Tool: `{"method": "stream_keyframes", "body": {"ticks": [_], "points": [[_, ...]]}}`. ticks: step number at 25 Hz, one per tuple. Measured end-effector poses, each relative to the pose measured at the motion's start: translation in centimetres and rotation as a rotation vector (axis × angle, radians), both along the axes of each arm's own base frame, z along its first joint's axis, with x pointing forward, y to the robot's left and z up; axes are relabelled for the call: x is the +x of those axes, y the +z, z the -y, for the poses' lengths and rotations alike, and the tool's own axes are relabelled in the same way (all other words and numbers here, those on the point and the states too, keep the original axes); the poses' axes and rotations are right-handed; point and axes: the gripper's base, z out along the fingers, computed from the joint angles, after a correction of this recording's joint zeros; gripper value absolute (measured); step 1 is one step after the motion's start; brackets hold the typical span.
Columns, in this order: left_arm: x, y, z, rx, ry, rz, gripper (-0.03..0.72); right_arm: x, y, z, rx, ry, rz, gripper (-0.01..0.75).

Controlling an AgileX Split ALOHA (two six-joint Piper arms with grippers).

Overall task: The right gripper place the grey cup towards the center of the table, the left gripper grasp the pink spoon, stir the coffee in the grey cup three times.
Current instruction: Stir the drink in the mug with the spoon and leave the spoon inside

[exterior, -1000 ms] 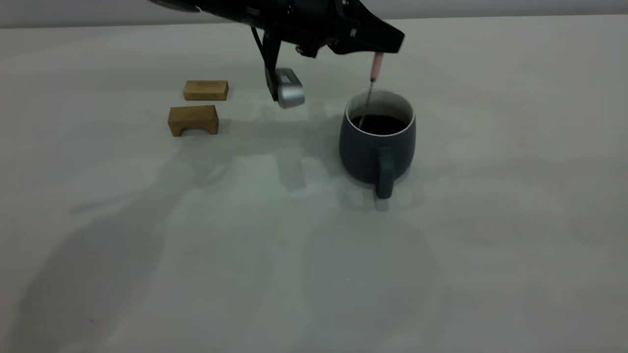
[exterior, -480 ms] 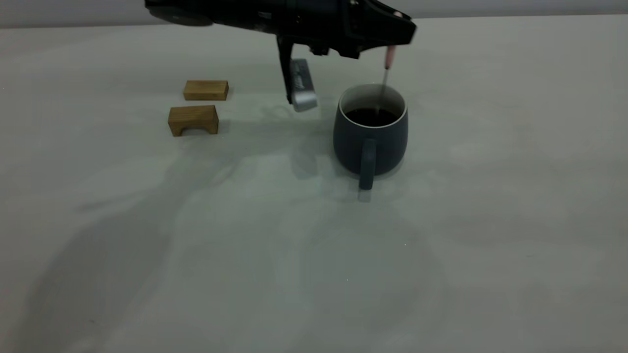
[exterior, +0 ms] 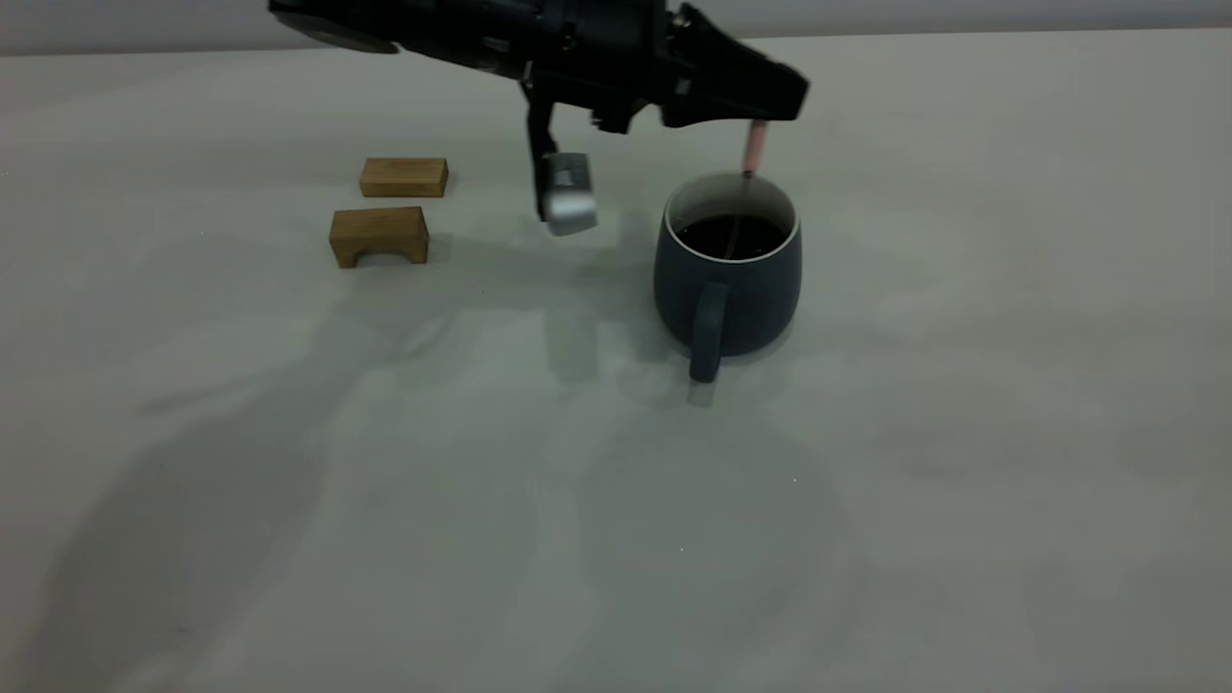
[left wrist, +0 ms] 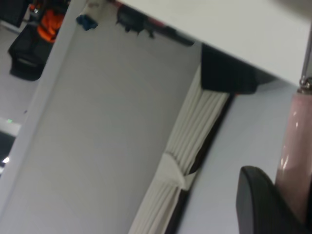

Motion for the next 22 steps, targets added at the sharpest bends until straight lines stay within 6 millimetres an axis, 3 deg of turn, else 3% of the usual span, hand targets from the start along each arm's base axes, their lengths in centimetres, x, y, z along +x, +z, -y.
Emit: {"method": "stream_keyframes", "body": {"ticks": [4, 10, 16, 22], "points": [[0.85, -0.39, -0.94, 0.053, 0.033, 0.083, 0.158, 0.00, 0.00, 0.00, 0.000, 0.000, 0.000, 0.238], [0.87, -0.48, -0.63, 0.072, -0.028, 0.287, 0.158, 0.00, 0.00, 0.00, 0.000, 0.000, 0.000, 0.238], [0.67, -0.28, -0.22, 0.050, -0.046, 0.314, 0.171, 0.00, 0.00, 0.00, 0.000, 0.000, 0.000, 0.238], [0.24, -0.02, -0.10, 0.013, -0.107, 0.356, 0.377, 0.00, 0.00, 0.00, 0.000, 0.000, 0.000, 0.238]]}}
